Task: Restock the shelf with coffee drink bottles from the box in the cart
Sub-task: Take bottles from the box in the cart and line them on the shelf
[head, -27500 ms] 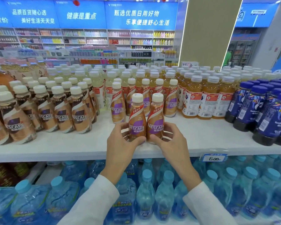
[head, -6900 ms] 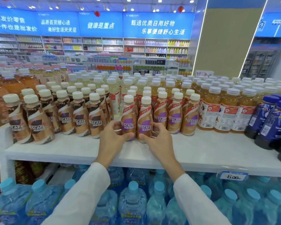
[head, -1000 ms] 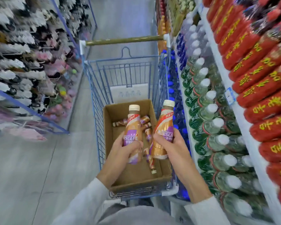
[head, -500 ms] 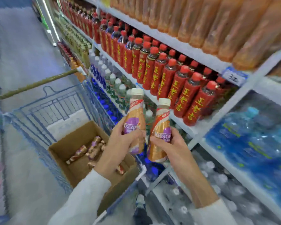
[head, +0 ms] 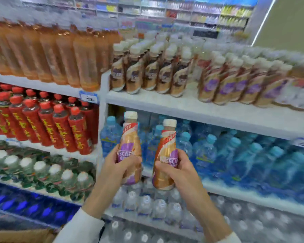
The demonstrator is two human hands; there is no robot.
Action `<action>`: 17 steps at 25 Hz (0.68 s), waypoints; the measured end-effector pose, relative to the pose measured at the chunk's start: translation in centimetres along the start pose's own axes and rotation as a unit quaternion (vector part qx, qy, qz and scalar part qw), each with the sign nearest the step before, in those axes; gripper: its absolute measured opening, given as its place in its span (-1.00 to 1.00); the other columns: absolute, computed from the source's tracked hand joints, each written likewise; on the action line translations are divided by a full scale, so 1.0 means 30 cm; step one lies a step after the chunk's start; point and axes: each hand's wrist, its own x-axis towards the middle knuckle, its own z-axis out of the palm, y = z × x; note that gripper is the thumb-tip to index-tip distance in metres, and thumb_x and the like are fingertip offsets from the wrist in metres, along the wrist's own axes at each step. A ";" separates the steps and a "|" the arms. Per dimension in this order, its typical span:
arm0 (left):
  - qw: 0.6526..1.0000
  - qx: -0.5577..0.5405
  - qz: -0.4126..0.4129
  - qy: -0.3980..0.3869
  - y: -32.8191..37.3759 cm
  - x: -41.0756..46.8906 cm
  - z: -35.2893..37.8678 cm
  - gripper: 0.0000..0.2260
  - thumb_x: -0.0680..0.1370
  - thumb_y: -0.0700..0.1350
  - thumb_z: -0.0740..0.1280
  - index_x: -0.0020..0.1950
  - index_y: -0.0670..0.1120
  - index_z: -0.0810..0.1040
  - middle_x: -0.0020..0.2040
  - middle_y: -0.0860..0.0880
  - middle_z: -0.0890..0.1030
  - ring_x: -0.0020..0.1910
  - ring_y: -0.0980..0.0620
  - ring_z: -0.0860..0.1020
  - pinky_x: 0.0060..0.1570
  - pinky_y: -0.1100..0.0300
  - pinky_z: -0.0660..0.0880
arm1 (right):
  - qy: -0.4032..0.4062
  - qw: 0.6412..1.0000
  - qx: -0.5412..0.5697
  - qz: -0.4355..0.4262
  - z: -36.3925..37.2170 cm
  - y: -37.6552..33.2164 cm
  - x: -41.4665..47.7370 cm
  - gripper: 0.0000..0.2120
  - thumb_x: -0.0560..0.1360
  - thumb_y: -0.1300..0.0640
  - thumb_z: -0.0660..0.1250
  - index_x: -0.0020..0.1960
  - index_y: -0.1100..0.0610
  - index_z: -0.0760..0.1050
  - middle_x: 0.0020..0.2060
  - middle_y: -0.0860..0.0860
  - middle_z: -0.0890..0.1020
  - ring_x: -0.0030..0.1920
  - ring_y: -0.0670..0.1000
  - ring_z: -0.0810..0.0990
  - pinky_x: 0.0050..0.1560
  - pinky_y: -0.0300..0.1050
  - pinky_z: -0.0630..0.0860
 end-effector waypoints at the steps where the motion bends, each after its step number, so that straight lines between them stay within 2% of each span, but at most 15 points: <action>1: 1.000 -0.002 0.000 -0.020 0.004 0.013 0.086 -0.54 0.19 -0.09 0.54 0.06 -0.13 0.61 -0.15 -0.21 0.68 -0.25 -0.12 0.66 -0.24 0.01 0.63 | 0.013 1.000 0.004 -0.005 -0.078 -0.018 -0.001 -0.69 0.46 0.22 0.50 0.15 0.08 0.50 -0.11 -0.02 0.71 -0.13 -0.07 0.65 -0.05 -0.17 0.60; 4: 0.997 0.007 0.011 -0.073 0.009 0.062 0.377 -0.47 0.15 -0.02 0.56 0.08 -0.13 0.61 -0.05 -0.28 0.69 -0.18 -0.20 0.66 -0.10 -0.13 0.62 | 0.051 0.998 0.012 -0.036 -0.347 -0.076 0.000 -0.67 0.43 0.22 0.54 0.12 0.08 0.50 -0.15 -0.04 0.69 -0.15 -0.08 0.63 -0.01 -0.12 0.57; 9: 0.990 0.031 0.085 -0.105 0.040 0.146 0.802 -0.62 0.29 -0.17 0.58 0.07 -0.08 0.60 -0.12 -0.15 0.70 -0.21 0.02 0.65 -0.24 0.21 0.61 | 0.096 0.990 -0.014 -0.099 -0.728 -0.212 0.079 -0.66 0.45 0.21 0.51 0.16 0.01 0.50 -0.09 -0.06 0.72 -0.09 -0.09 0.67 -0.07 -0.22 0.58; 12: 0.985 0.049 0.135 -0.091 0.086 0.233 0.996 -0.61 0.29 -0.15 0.61 0.07 0.02 0.60 -0.11 0.01 0.71 -0.18 0.08 0.65 -0.14 0.18 0.61 | 0.125 0.980 -0.045 -0.147 -0.884 -0.302 0.187 -0.54 0.43 0.16 0.53 0.24 -0.02 0.44 0.01 -0.05 0.69 -0.02 -0.09 0.67 0.01 -0.17 0.58; 14: 0.979 0.077 0.169 -0.081 0.112 0.306 1.099 -0.59 0.33 -0.16 0.63 0.10 0.07 0.59 -0.03 0.03 0.71 -0.11 0.10 0.67 -0.06 0.16 0.61 | 0.145 0.972 -0.059 -0.176 -0.963 -0.349 0.260 -0.47 0.42 0.16 0.54 0.29 -0.02 0.39 0.08 -0.05 0.65 0.03 -0.10 0.65 0.02 -0.23 0.55; 17: 0.967 0.126 0.201 -0.088 0.141 0.397 1.206 -0.53 0.36 -0.06 0.62 0.21 0.06 0.56 0.10 0.05 0.67 0.02 0.13 0.65 0.02 0.19 0.60 | 0.160 0.961 -0.062 -0.219 -1.041 -0.394 0.360 -0.44 0.43 0.19 0.54 0.31 -0.04 0.35 0.11 -0.15 0.61 0.02 -0.26 0.62 0.00 -0.30 0.53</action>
